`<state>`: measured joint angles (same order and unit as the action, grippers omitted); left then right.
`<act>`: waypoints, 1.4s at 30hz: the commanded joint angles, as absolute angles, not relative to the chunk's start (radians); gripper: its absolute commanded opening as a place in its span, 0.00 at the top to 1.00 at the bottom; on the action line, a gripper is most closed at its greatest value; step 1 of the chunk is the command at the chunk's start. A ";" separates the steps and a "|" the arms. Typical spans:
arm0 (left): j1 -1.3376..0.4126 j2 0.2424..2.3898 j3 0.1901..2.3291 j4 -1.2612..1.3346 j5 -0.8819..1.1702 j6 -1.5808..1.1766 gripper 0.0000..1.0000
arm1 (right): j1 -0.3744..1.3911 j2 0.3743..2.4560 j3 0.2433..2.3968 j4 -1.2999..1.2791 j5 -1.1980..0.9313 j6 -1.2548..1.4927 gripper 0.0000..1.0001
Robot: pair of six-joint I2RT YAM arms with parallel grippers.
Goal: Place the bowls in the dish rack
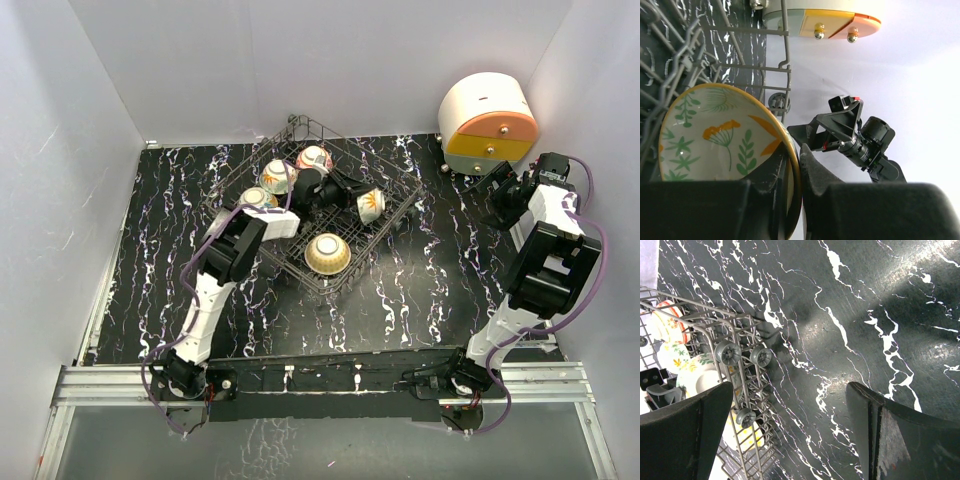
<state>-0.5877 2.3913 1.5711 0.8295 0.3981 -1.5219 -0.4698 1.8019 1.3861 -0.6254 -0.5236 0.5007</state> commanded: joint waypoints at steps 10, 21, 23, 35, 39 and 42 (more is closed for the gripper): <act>-0.508 2.302 1.488 0.642 0.446 -1.324 0.41 | -0.483 1.782 1.418 -0.595 -0.526 0.495 0.01; -0.501 2.218 1.525 0.365 0.419 -1.128 0.06 | -0.483 1.765 1.416 -0.603 -0.519 0.497 0.01; -0.500 2.203 1.553 0.266 0.400 -1.076 0.03 | -0.482 1.759 1.414 -0.604 -0.516 0.496 0.01; -0.501 2.180 1.806 -0.296 0.252 -0.761 0.03 | -0.483 1.723 1.399 -0.606 -0.511 0.492 0.01; -0.513 2.147 1.815 -0.364 0.191 -0.691 0.03 | -0.479 1.710 1.400 -0.611 -0.510 0.491 0.01; -0.526 2.122 1.844 -0.413 0.158 -0.648 0.03 | -0.468 1.695 1.406 -0.616 -0.491 0.484 0.01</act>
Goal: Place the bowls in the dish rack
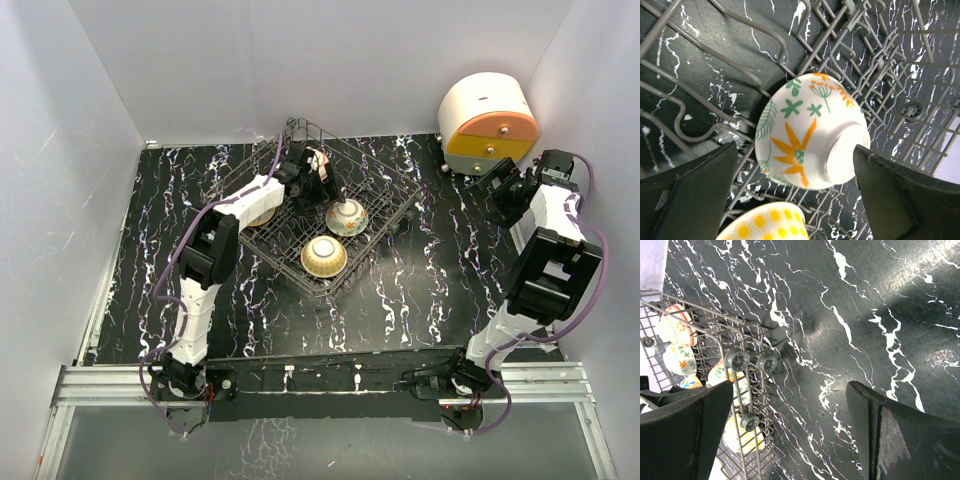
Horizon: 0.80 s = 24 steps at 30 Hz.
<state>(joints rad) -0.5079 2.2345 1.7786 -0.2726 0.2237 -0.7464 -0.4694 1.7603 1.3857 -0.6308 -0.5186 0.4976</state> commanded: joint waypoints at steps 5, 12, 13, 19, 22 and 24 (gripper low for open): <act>-0.566 2.093 1.954 -0.507 0.089 -0.598 0.03 | -0.404 1.655 1.479 -0.648 -0.412 0.473 0.01; -0.622 1.985 2.018 -0.603 -0.026 -0.508 0.03 | -0.176 1.605 1.564 -0.643 -0.333 0.485 0.01; -0.623 1.956 2.002 -0.614 -0.041 -0.496 0.03 | -0.146 1.604 1.573 -0.647 -0.327 0.487 0.01; -0.623 1.708 1.799 -0.635 -0.173 -0.411 0.03 | 0.062 1.561 1.564 -0.658 -0.296 0.447 0.01; -0.623 1.569 1.689 -0.655 -0.242 -0.376 0.03 | 0.152 1.503 1.509 -0.621 -0.281 0.449 0.01; -0.623 1.502 1.637 -0.678 -0.304 -0.353 0.03 | 0.192 1.478 1.484 -0.620 -0.272 0.449 0.01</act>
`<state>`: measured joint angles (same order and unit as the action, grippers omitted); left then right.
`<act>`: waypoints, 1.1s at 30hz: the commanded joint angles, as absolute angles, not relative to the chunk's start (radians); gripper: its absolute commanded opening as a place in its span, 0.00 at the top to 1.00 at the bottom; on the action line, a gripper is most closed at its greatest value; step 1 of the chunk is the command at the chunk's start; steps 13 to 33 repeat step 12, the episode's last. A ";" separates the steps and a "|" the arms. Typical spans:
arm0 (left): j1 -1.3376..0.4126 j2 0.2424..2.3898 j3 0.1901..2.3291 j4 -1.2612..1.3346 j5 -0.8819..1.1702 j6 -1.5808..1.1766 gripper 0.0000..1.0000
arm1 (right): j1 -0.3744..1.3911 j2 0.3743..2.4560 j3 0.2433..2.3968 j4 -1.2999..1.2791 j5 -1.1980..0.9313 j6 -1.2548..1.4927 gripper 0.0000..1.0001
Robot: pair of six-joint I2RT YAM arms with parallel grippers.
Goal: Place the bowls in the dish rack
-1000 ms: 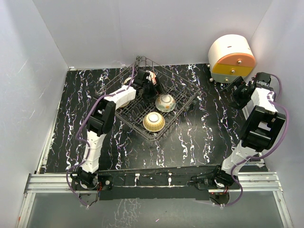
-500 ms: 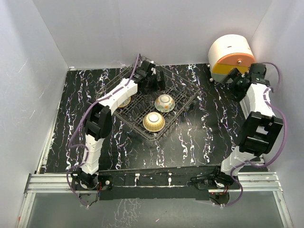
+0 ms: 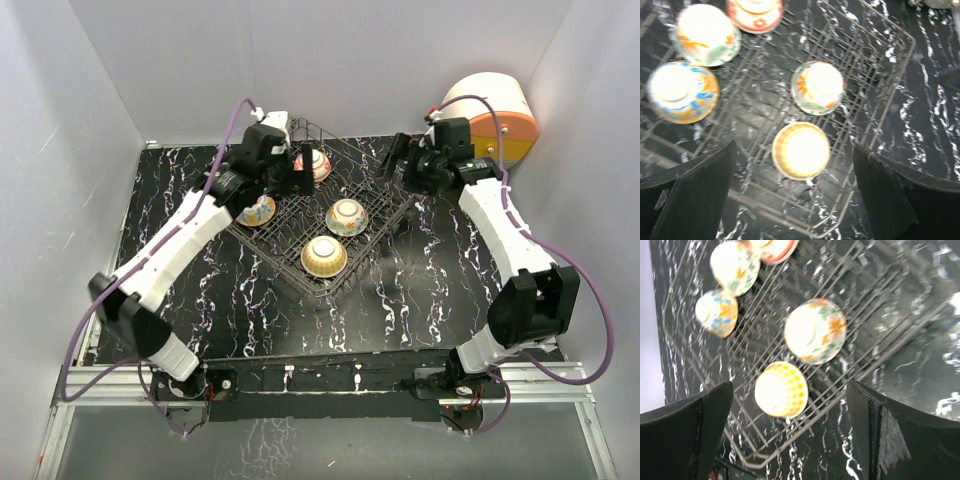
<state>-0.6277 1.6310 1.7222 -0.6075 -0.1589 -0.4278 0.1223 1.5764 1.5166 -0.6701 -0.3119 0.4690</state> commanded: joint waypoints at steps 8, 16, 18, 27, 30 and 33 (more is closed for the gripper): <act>-0.620 1.295 1.495 -0.689 -0.390 -0.344 0.03 | 0.246 1.421 1.420 -0.632 -0.263 0.410 0.01; -0.620 1.275 1.480 -0.688 -0.397 -0.363 0.03 | 0.248 1.415 1.410 -0.653 -0.241 0.397 0.01; -0.620 1.275 1.480 -0.688 -0.397 -0.363 0.03 | 0.248 1.415 1.410 -0.653 -0.241 0.397 0.01; -0.620 1.275 1.480 -0.688 -0.397 -0.363 0.03 | 0.248 1.415 1.410 -0.653 -0.241 0.397 0.01; -0.620 1.275 1.480 -0.688 -0.397 -0.363 0.03 | 0.248 1.415 1.410 -0.653 -0.241 0.397 0.01; -0.620 1.275 1.480 -0.688 -0.397 -0.363 0.03 | 0.248 1.415 1.410 -0.653 -0.241 0.397 0.01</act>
